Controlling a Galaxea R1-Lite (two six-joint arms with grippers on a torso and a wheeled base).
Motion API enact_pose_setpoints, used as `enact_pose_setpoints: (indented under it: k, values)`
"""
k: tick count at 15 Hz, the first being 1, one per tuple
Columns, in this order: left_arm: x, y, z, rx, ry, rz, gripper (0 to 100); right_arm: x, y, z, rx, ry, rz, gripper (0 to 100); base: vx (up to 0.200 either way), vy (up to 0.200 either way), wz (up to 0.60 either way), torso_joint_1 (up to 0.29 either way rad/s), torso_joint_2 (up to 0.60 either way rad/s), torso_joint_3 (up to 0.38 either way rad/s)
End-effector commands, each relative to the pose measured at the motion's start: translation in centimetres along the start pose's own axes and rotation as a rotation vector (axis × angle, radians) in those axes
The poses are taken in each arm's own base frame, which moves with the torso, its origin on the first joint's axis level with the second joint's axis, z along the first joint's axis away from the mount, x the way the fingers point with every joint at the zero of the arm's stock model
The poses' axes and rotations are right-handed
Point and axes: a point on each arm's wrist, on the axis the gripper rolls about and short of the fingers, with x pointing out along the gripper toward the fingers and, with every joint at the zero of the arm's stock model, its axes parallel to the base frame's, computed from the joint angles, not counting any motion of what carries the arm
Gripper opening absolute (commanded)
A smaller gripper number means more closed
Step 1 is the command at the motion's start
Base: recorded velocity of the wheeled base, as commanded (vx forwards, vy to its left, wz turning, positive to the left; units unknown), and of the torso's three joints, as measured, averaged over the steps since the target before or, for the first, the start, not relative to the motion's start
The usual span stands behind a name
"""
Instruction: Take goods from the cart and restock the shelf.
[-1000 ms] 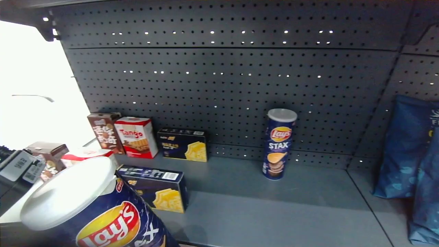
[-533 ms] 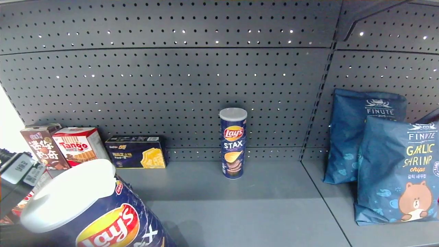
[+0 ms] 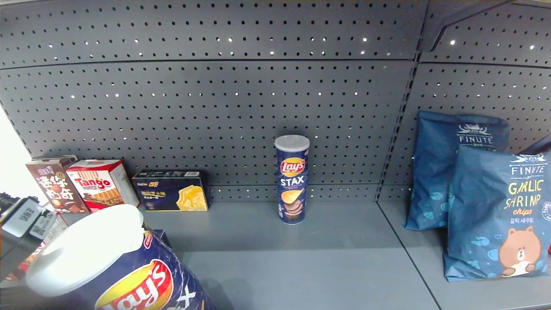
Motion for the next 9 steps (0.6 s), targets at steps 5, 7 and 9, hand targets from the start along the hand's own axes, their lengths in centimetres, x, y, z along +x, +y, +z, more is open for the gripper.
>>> enact_pose_setpoints:
  k: [5,7,9]
  values:
    - [-0.2,0.7,-0.7,-0.036,0.009,0.066,0,0.0,0.0,0.0,-0.012,0.003,0.008,100,0.0,0.0,0.0,0.0,0.0,0.0]
    - [-0.6,1.3,-0.7,-0.056,-0.006,0.135,0,0.4,0.0,0.2,-0.019,0.051,0.009,100,0.0,0.0,0.0,0.0,0.0,0.0]
    - [-0.5,1.2,0.5,-0.027,-0.025,0.12,0,2.8,0.2,13.6,0.041,-0.006,0.088,100,0.0,0.0,0.0,0.0,0.0,0.0]
